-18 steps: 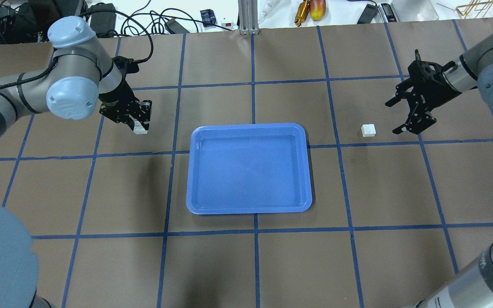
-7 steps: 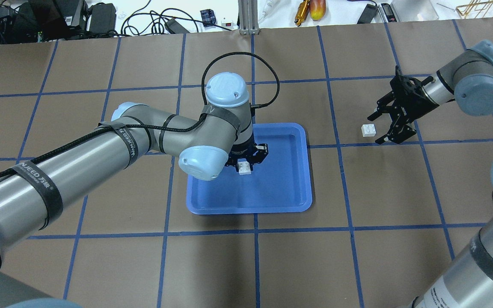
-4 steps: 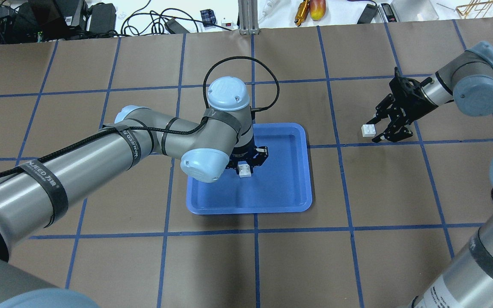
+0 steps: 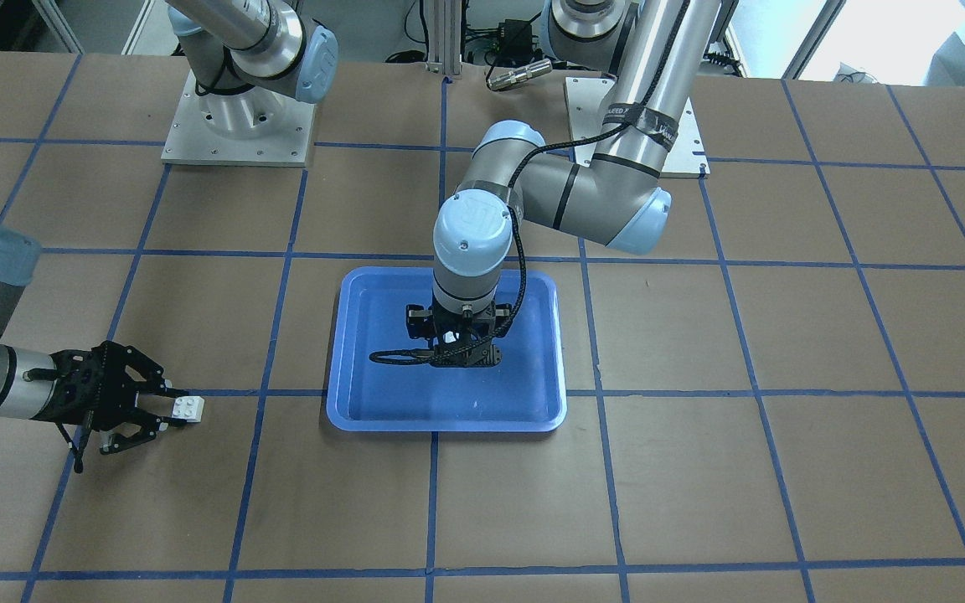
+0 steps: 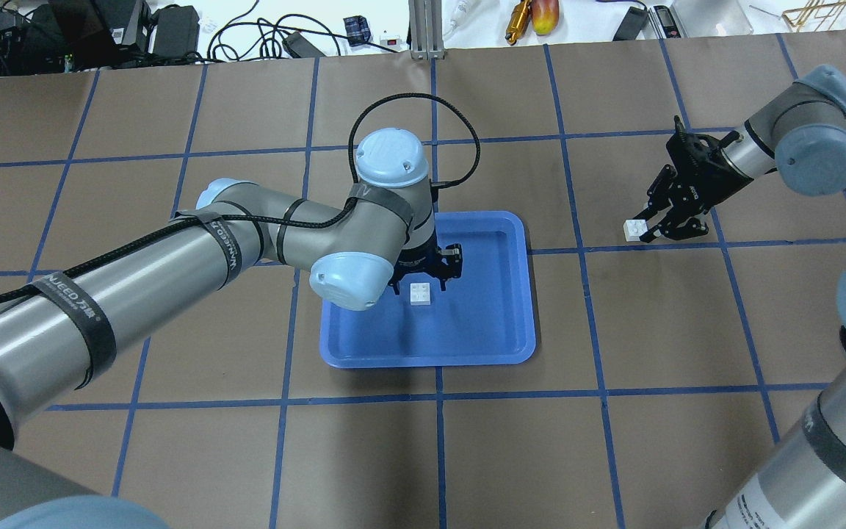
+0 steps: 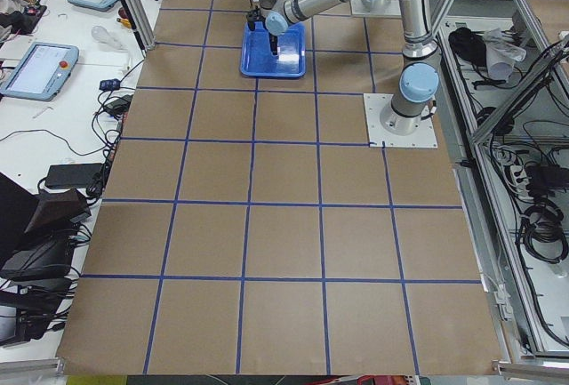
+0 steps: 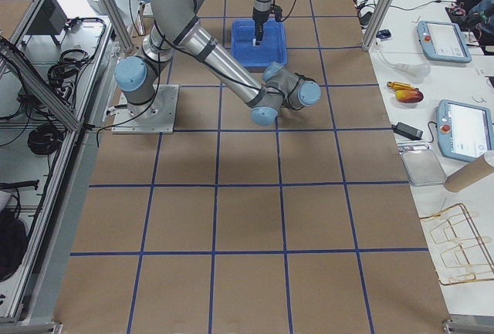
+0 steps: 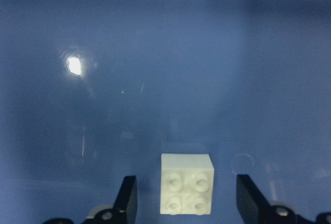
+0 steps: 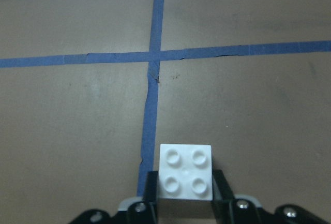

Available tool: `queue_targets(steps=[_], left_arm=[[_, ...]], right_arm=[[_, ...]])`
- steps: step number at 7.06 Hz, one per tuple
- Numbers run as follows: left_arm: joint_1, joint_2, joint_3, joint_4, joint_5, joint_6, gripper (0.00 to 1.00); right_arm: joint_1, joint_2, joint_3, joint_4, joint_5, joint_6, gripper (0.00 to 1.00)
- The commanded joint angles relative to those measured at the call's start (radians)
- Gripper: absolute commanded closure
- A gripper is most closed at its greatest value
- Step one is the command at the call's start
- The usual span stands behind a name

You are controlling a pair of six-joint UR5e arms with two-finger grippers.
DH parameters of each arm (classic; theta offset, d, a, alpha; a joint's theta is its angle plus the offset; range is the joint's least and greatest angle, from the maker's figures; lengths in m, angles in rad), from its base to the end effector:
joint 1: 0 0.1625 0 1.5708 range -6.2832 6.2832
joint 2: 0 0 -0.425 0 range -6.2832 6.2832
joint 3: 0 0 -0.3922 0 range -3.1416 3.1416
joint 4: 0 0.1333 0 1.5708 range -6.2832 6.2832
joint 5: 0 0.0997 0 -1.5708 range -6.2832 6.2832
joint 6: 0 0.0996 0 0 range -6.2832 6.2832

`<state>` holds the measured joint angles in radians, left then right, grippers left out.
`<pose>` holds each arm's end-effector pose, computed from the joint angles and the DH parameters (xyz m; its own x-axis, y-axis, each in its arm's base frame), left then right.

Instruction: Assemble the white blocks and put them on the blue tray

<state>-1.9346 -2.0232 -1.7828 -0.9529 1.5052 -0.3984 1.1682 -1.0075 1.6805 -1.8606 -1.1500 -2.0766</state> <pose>-0.3404 -0.5012 0.1990 -0.9984 -0.0375 0.0423 -0.0346 0.9971 0.0683 -0.0719 -0.6129 0.1558 0.0600 -0.9878 -0.1435 -0.8584 0.0223 -0.5126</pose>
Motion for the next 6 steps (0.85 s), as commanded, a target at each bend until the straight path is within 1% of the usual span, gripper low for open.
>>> queue_targets(steps=[1,2,3,4,5,6], left_arm=[[0.092,0.040,0.037,-0.018,-0.011,0.062,0.08],[0.133,0.064,0.024,-0.027,-0.049,0.158,0.09],[0.156,0.075,-0.013,-0.035,-0.110,0.183,0.09],[0.158,0.075,-0.057,-0.018,-0.114,0.206,0.41],[0.160,0.077,-0.070,-0.015,-0.109,0.210,0.71],[0.157,0.077,-0.075,-0.018,-0.111,0.202,0.89]], right_arm=[[0.004,-0.006,-0.013,0.009,-0.007,0.000,1.00],[0.030,-0.032,-0.012,0.012,0.010,0.004,1.00],[0.075,-0.073,-0.007,0.035,0.019,0.082,1.00],[0.138,-0.110,-0.002,0.040,0.062,0.155,1.00],[0.201,-0.121,0.011,0.040,0.106,0.215,1.00],[0.264,-0.121,0.028,0.037,0.127,0.272,1.00]])
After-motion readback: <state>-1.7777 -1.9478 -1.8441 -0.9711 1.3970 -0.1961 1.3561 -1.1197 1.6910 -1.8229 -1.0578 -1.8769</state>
